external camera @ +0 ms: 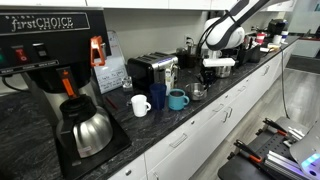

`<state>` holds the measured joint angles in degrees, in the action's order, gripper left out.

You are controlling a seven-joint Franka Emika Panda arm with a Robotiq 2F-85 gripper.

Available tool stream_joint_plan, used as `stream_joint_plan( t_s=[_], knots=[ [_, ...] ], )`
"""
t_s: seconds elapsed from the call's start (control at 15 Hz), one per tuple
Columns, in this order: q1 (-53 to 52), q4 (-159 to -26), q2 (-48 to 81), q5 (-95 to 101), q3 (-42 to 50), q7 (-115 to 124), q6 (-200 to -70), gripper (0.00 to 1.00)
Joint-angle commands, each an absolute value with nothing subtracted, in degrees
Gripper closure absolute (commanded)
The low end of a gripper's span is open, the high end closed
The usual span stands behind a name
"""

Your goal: Move the silver pot to the left, move the white box to the right

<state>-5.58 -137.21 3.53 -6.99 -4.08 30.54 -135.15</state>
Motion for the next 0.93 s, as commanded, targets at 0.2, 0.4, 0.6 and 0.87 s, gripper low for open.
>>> stream_joint_plan(
  t_s=[0.2,0.4,0.6,0.87],
  knots=[
    [-6.43,-137.34,5.54,-6.24,-4.12,30.41,-138.18,0.99],
    [-6.64,-136.74,6.08,-5.7,-3.95,31.28,-138.39,0.62],
    [-6.53,-135.86,6.25,-5.9,-3.86,31.77,-137.78,0.4],
    [-6.02,-133.45,5.86,-5.37,-2.99,33.74,-136.19,0.12]
  ],
)
